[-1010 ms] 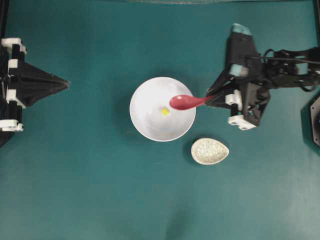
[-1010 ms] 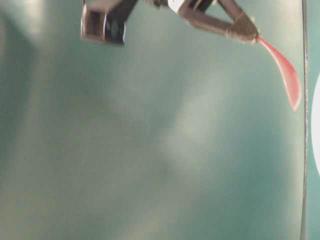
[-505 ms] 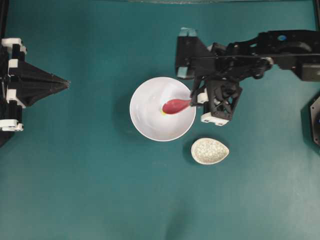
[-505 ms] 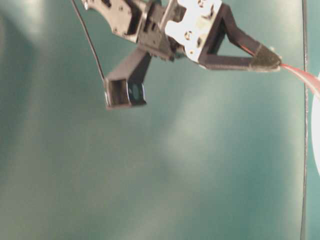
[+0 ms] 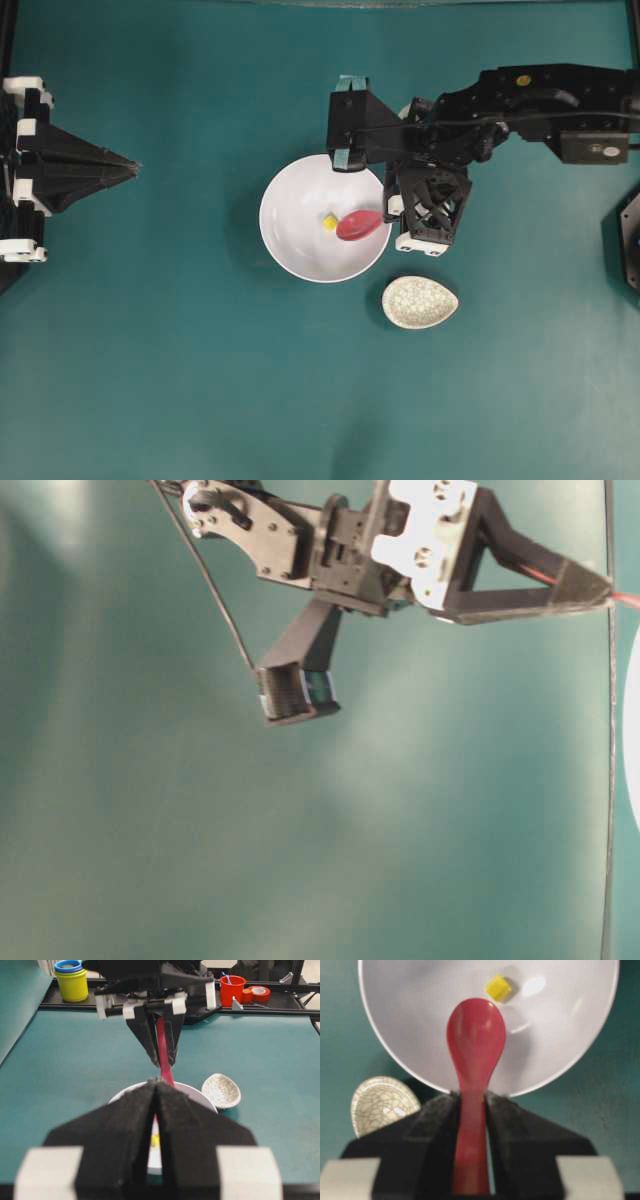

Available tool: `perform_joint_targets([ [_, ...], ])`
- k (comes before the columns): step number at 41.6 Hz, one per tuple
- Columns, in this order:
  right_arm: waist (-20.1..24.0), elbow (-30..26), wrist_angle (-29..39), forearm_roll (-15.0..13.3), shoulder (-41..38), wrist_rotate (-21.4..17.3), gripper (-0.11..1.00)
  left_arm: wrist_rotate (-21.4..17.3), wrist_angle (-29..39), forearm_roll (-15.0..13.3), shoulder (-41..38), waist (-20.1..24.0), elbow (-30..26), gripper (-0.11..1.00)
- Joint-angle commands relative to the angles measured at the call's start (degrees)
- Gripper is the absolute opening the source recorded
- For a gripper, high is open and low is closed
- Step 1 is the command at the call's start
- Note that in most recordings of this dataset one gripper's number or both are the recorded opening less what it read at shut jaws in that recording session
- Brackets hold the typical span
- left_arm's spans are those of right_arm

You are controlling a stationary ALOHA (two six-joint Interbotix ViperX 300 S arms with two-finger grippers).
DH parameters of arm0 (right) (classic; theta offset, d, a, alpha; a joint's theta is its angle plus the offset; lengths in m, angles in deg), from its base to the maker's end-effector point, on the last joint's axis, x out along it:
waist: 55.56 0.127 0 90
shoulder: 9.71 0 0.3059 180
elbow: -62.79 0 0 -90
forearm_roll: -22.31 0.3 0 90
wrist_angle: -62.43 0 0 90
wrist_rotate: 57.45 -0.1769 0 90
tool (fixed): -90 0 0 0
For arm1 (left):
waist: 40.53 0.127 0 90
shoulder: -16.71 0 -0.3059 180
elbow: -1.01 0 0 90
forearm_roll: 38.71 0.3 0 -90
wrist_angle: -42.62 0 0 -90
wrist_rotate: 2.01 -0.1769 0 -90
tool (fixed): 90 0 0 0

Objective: Scoop the yellow hexagonal prism block from the bowl with a spoon using the right arm.

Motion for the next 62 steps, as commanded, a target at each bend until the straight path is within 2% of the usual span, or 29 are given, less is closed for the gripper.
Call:
perform_joint_targets([
  [1, -0.1, -1.2, -0.1, -0.4, 0.4, -0.1, 0.23, 0.1, -0.4, 0.2, -0.4, 0.2, -0.7, 0.0],
  [21, -0.1, -2.0, -4.4, -0.5, -3.3, 0.4, 0.23, 0.1, -0.4, 0.2, -0.4, 0.2, -0.7, 0.0],
  [47, -0.1, -4.2, -14.3, -0.8, -5.2, 0.9, 0.23, 0.1, -0.4, 0.2, -0.4, 0.2, -0.7, 0.0],
  [62, -0.1, -4.1, -14.7, -0.7, -5.1, 0.8, 0.23, 0.1, -0.4, 0.2, -0.4, 0.2, -0.7, 0.0],
])
